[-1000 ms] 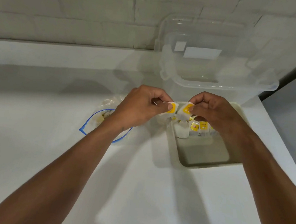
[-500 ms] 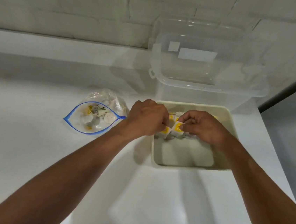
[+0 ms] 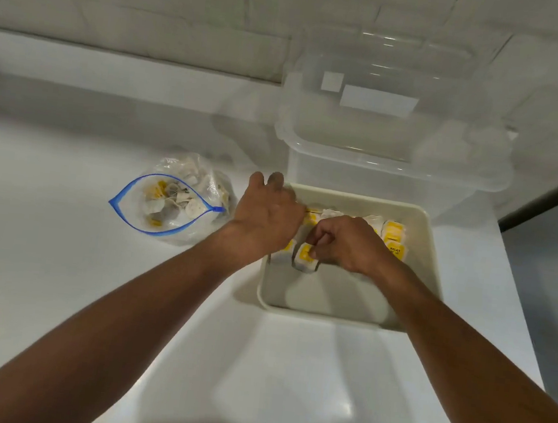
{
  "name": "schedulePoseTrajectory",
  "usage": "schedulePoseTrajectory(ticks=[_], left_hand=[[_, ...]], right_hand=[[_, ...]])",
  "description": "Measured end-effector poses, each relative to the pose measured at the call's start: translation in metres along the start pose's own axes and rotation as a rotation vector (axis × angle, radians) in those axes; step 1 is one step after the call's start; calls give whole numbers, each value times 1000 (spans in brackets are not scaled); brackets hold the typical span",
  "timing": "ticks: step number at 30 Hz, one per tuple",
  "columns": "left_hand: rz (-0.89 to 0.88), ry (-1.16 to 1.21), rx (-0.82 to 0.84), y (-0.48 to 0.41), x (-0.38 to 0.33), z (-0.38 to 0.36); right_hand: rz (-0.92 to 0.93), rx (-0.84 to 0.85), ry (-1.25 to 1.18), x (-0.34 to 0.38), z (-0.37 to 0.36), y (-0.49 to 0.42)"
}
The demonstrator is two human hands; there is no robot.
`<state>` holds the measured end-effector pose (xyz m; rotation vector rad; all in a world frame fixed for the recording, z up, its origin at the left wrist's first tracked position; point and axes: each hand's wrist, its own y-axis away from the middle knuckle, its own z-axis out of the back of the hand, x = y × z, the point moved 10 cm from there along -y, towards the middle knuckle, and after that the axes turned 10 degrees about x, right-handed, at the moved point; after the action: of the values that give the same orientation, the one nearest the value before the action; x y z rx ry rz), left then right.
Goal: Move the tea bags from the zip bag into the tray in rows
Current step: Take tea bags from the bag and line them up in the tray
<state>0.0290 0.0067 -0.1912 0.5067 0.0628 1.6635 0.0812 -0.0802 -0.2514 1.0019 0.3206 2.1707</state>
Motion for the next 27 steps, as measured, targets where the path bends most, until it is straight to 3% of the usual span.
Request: schedulePoseTrajectory(ticks=[9,20,27], left_hand=[[5,-79,-28,-16,-1,9],[1,-62,-73,-19,4,12],[5,130,-192,-15,22,18]], right_hand=[[-19,-140,233,1,11,-10],[-35,-195,127,-3,16,-3],[-44,-146,120,-1,1,10]])
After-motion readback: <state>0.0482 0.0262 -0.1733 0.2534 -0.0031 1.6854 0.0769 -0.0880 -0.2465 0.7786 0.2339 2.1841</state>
